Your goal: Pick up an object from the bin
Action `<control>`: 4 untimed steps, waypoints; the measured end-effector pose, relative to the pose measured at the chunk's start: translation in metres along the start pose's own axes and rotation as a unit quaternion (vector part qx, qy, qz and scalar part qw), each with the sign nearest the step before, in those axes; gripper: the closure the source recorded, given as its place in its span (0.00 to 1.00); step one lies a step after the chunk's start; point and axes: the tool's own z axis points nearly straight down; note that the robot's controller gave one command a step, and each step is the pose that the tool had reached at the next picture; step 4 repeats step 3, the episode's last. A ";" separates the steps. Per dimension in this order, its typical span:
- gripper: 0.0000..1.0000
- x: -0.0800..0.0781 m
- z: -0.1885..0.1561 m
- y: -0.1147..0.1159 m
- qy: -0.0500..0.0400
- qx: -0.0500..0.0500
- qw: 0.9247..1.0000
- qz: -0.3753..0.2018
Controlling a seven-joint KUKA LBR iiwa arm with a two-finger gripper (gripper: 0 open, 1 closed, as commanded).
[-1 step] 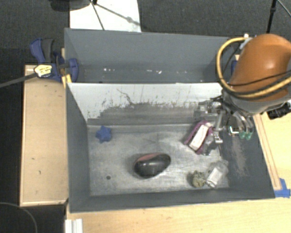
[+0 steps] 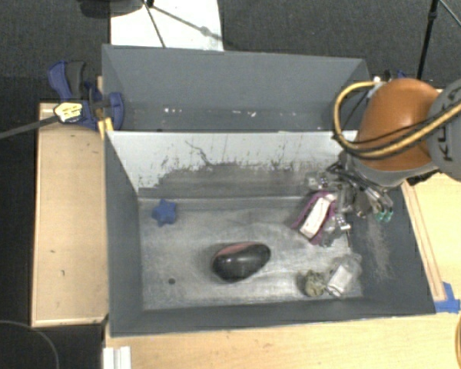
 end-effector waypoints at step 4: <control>1.00 0.032 -0.117 -0.051 -0.006 0.002 0.997 -0.083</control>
Offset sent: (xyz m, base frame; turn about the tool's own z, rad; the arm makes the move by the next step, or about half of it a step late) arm -0.0124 -0.0340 -0.0534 0.0375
